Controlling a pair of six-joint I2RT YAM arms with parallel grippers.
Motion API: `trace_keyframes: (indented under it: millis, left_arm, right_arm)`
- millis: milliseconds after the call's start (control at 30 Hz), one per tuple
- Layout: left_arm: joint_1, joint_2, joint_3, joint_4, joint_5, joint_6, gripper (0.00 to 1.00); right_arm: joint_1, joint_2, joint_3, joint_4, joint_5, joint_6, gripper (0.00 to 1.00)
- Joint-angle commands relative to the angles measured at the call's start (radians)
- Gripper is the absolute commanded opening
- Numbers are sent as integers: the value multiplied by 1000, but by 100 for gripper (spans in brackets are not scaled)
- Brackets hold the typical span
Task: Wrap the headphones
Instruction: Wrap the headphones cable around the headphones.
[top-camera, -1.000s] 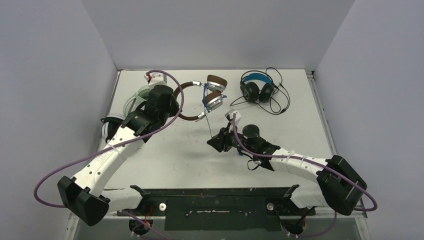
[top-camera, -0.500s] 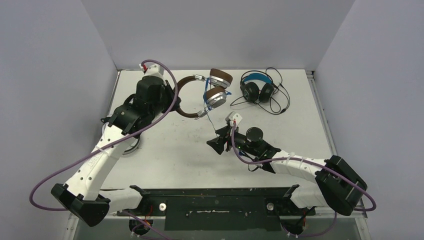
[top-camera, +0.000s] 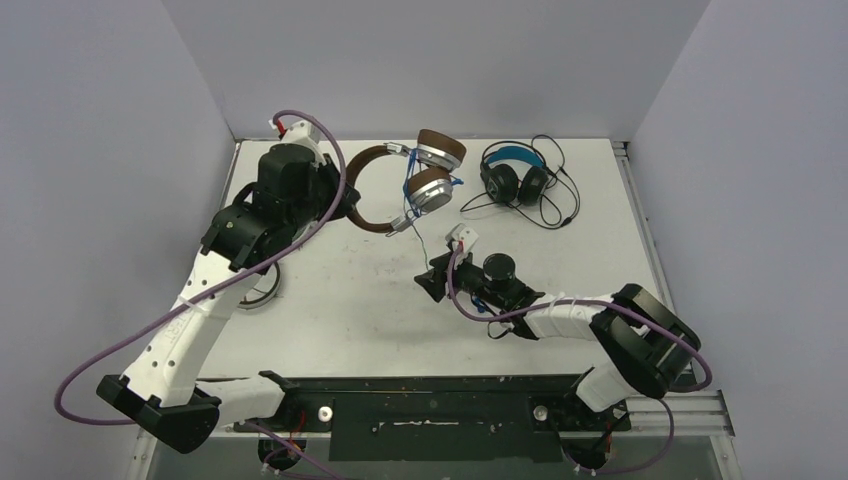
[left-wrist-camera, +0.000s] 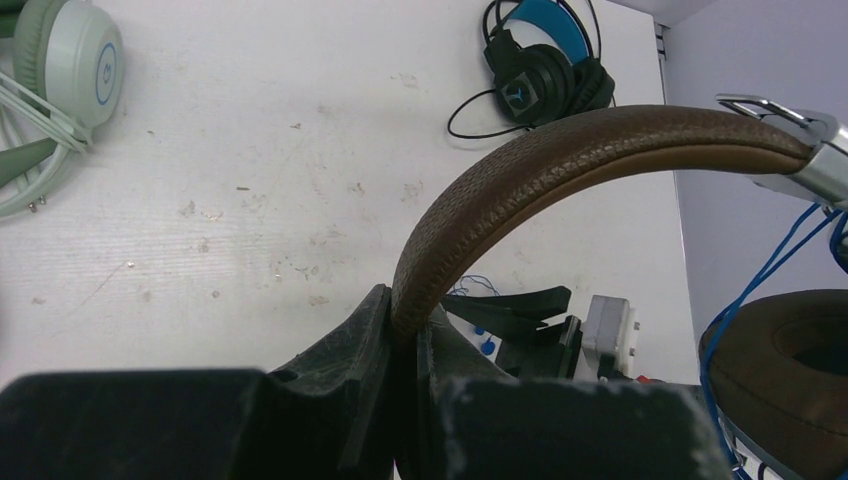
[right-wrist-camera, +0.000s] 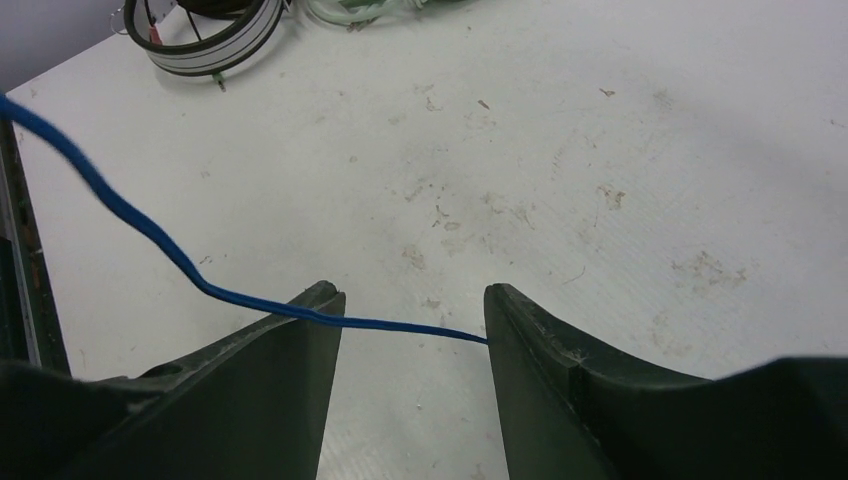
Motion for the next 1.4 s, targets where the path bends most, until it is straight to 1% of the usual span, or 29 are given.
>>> trace_keyframes:
  millis: [0,233,367,533,633,667,700,833,1100,1233,1367]
  left_arm:
    - [10,-33,71,44,73,-31,0]
    - [22,-37,110,28,169,-41,0]
    - [23,-45,102,53,267,-54,0]
    - [27,-39,105,59,339,-51,0]
    - [31,-39,112,53,345,-43,0]
    - [33,-40,116,50,344,-41,0]
    - [33,-41,119,46,347,-38,0]
    - [35,-45,122,44,376,-19,0]
    - [36,-37,113,39,475,92,0]
    - [36,-23,93,48,519,153,0]
    - [35,-67,-17,134,552,227,0]
  right_arm:
    - [-16,44,9,122,-20,-4,53]
    - [-34,106,7,174,-40,29,48]
    - [-65,127,3,196,-70,57,40]
    - [-141,111,-38,266,-125,123,25]
    - [-178,87,-53,265,-143,137,10]
    - [-187,76,-55,254,-144,137,3]
    - [-194,68,-55,243,-145,135,0]
    - [-233,34,-67,230,-145,151,0]
    - [-350,-23,-65,229,-205,274,0]
    - [-408,-69,-35,95,-189,299,0]
    - [-464,-121,23,-37,-189,326,0]
